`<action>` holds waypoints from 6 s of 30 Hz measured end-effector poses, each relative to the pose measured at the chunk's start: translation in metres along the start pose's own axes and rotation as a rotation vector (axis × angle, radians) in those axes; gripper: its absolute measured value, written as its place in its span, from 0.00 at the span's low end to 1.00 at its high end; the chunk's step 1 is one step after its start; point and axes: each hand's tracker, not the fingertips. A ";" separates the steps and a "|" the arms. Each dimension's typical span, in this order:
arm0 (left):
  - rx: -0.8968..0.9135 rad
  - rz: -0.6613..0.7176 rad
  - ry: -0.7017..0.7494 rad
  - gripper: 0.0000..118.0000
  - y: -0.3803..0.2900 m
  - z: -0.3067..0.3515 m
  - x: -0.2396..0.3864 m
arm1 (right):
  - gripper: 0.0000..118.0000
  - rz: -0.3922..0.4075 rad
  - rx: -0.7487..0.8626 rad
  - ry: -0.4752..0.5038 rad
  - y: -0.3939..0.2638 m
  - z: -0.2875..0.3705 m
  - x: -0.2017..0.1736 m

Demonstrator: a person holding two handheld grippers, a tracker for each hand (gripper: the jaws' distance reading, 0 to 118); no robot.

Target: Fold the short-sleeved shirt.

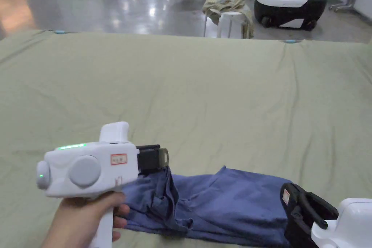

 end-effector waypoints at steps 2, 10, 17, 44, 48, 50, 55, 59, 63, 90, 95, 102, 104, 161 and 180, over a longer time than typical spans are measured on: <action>0.069 0.029 -0.030 0.63 0.004 0.027 -0.008 | 0.04 -0.009 -0.002 -0.002 -0.001 -0.002 0.000; -0.039 0.060 -0.084 0.05 -0.027 -0.014 -0.048 | 0.04 -0.027 -0.039 0.011 -0.008 -0.015 -0.007; -0.234 0.022 -0.095 0.05 -0.056 -0.121 -0.007 | 0.04 -0.003 -0.059 -0.017 -0.006 -0.014 -0.006; -0.350 0.595 -0.512 0.78 -0.078 0.018 -0.224 | 0.05 0.062 -0.121 0.100 -0.012 -0.046 -0.071; -0.338 0.623 -0.695 0.78 -0.077 -0.037 -0.213 | 0.05 0.073 -0.134 0.084 -0.009 -0.051 -0.072; -0.351 0.641 -0.693 0.76 -0.073 -0.055 -0.204 | 0.04 0.070 -0.136 0.070 -0.008 -0.052 -0.071; -0.353 0.547 -0.461 0.12 -0.072 -0.058 -0.190 | 0.05 0.063 -0.135 0.048 -0.004 -0.051 -0.066; -0.250 0.428 -0.301 0.12 -0.062 -0.016 -0.177 | 0.05 0.067 -0.130 0.043 -0.003 -0.047 -0.065; -0.163 0.336 -0.065 0.12 -0.046 0.041 -0.192 | 0.05 0.058 -0.110 0.053 -0.003 -0.041 -0.065; -0.219 -0.452 -0.040 0.54 -0.055 -0.086 0.072 | 0.05 -0.008 -0.081 -0.010 -0.019 -0.001 0.001; -0.028 -0.350 -0.236 0.54 -0.042 -0.023 0.054 | 0.04 -0.027 -0.085 -0.014 -0.021 -0.005 0.005; -0.091 0.114 -0.184 0.15 -0.042 -0.070 -0.025 | 0.05 -0.059 -0.111 0.000 -0.021 -0.013 0.006; -0.150 0.099 -0.226 0.15 -0.054 -0.103 -0.014 | 0.04 -0.059 -0.124 0.005 -0.020 -0.016 0.007; -0.125 0.407 0.249 0.20 -0.019 0.216 -0.397 | 0.04 -0.301 -0.429 0.303 -0.050 -0.137 -0.062; 0.401 -0.059 0.434 0.69 0.028 0.285 -0.199 | 0.04 -0.080 -0.194 0.180 0.036 -0.097 -0.035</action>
